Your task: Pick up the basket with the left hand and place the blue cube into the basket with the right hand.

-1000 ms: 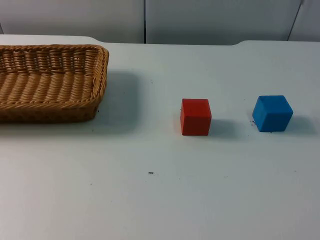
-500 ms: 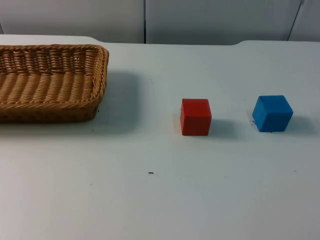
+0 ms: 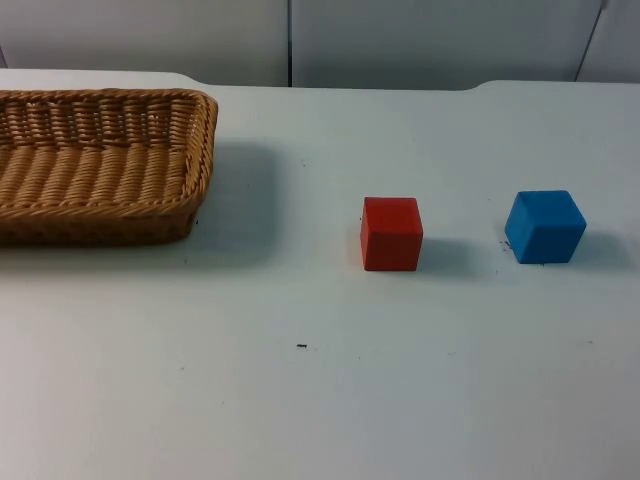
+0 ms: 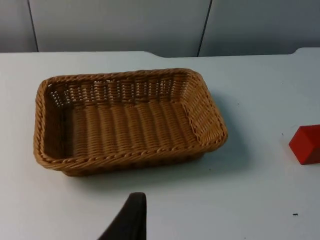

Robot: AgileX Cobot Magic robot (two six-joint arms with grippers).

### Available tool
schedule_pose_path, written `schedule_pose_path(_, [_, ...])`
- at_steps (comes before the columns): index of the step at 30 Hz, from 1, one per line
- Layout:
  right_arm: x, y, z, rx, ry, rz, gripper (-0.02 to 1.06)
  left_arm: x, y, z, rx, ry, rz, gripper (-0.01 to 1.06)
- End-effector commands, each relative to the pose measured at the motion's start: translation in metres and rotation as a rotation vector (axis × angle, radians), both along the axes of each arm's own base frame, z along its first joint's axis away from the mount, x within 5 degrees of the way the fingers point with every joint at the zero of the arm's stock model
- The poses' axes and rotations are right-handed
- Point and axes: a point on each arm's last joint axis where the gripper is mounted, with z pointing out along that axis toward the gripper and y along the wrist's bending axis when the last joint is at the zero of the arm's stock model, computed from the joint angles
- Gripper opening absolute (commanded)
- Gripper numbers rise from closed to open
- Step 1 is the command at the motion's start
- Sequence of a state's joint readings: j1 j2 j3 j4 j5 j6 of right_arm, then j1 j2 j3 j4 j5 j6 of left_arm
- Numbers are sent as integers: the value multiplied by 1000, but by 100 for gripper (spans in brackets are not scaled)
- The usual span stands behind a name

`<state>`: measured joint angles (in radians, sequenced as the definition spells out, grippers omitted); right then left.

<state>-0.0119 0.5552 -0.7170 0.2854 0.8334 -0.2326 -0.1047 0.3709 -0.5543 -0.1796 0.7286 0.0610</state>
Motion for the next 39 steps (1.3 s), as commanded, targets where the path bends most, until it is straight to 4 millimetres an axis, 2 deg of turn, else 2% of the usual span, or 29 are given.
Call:
schedule_pose_path(1, [5,-1,3,-4,-8,-3,104,15,-3,4,-6,-21,-16,105])
schedule_pose_path(5, [7,-1,2,-7,-3,-2,104,46,-9,6,50,-3,-72,105])
schedule_pose_path(6, [7,-1,2,-7,-3,-2,104,46,-9,6,50,-3,-72,105])
schedule_pose_path(10, [7,-1,2,-7,-3,-2,104,79,-12,21,109,28,-105,105])
schedule_pose_path(11, [7,-1,2,-7,-3,-2,104,79,-12,21,109,28,-105,105])
schedule_pose_path(14, [7,-1,2,-7,-3,-2,104,116,-19,26,-6,105,-89,105])
schedule_pose_path(15, [7,-1,2,-7,-3,-2,104,116,-19,26,-6,105,-89,105])
schedule_pose_path(17, [7,-1,2,-7,-3,-2,104,137,-24,21,-139,163,-44,105])
schedule_pose_path(19, [8,-1,2,-7,-5,-3,104,159,-28,8,-265,215,6,105])
schedule_pose_path(20, [8,-1,2,-7,-5,-3,104,159,-28,8,-265,215,6,105])
schedule_pose_path(21, [8,-1,2,-6,-8,-4,104,169,-30,2,-319,233,32,105])
schedule_pose_path(24, [8,-1,3,-16,-22,-1,104,195,-33,-26,-449,336,116,103])
schedule_pose_path(26, [8,-1,4,-15,-26,-2,104,201,-34,-33,-482,358,147,102])
schedule_pose_path(29, [9,-1,5,-35,-48,5,104,221,-35,-60,-622,438,278,101])
schedule_pose_path(31, [10,-1,5,-36,-55,3,104,226,-35,-67,-651,450,308,101])
schedule_pose_path(35, [11,-2,7,-37,-80,-5,104,240,-37,-98,-751,537,440,101])
schedule_pose_path(36, [11,-2,7,-37,-80,-5,104,240,-37,-98,-751,537,440,101])
schedule_pose_path(37, [11,-3,8,-40,-91,-9,104,243,-37,-107,-756,564,459,101])
schedule_pose_path(39, [19,-4,6,-56,-80,-16,104,246,-38,-120,-762,603,486,101])
